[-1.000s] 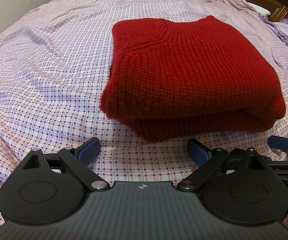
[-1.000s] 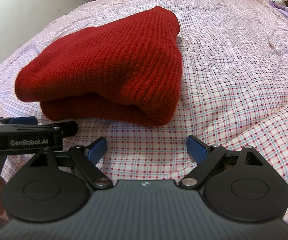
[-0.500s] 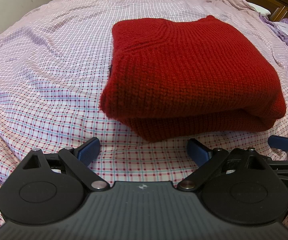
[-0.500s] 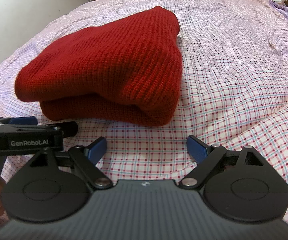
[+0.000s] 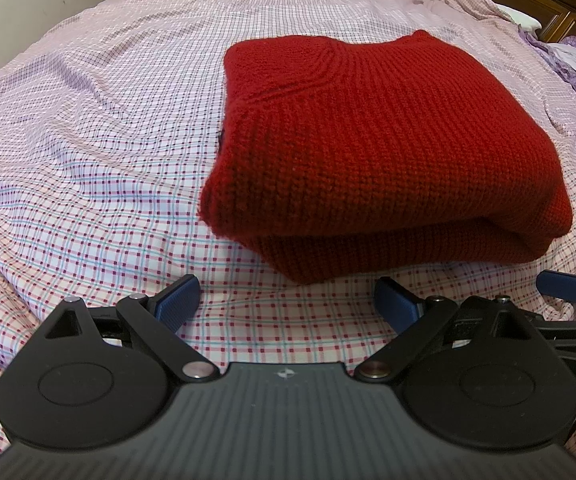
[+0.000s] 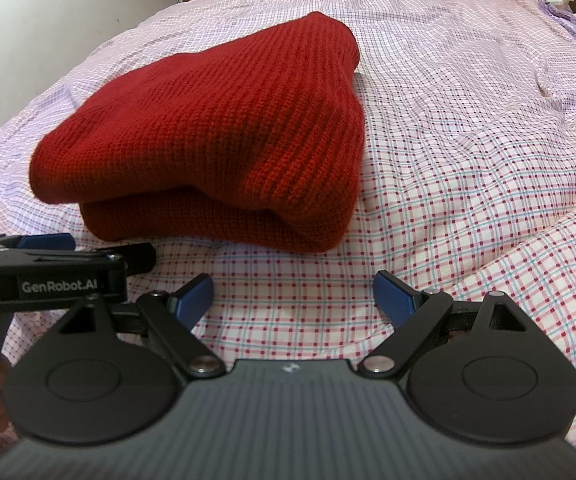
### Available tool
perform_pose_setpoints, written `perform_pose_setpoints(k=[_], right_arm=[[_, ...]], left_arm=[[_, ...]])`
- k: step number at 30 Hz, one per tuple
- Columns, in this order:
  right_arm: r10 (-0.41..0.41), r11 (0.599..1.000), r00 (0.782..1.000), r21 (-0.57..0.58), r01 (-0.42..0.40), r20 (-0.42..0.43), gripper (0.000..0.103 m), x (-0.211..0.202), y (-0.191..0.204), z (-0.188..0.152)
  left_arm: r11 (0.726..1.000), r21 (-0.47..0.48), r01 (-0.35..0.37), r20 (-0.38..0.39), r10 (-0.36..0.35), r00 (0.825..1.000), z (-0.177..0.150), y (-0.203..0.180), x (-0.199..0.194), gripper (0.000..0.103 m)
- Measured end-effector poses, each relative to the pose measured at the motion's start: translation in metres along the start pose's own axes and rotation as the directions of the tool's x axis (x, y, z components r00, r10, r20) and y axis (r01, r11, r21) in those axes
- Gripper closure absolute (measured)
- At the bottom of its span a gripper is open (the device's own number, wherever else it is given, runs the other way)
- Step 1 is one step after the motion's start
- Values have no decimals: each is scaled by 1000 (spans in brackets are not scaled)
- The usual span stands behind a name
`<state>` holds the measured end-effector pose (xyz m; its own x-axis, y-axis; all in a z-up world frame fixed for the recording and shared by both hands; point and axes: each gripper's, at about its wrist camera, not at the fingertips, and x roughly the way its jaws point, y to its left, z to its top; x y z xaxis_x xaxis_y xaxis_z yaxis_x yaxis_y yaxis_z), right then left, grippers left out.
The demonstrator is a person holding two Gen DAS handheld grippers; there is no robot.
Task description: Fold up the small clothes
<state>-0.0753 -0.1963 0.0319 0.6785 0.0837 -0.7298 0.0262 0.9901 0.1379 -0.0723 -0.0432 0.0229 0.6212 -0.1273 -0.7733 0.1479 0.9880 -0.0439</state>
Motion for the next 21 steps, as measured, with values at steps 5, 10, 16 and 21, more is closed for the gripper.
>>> perform_pose_setpoints(k=[5,10,16,21], right_arm=[[0,1000,1000,0,0,0,13,0,0,0],[0,1000,1000,0,0,0,13,0,0,0],[0,1000,1000,0,0,0,13,0,0,0],[0,1000,1000,0,0,0,13,0,0,0]], left_arm=[[1000,0,0,0,0,1000,0,0,0,6],[1000,1,-1,-1,1,1000,0,0,1,6],[1000,1,-1,-1,1,1000,0,0,2,6],[1000,1,-1,-1,1,1000,0,0,2,6]])
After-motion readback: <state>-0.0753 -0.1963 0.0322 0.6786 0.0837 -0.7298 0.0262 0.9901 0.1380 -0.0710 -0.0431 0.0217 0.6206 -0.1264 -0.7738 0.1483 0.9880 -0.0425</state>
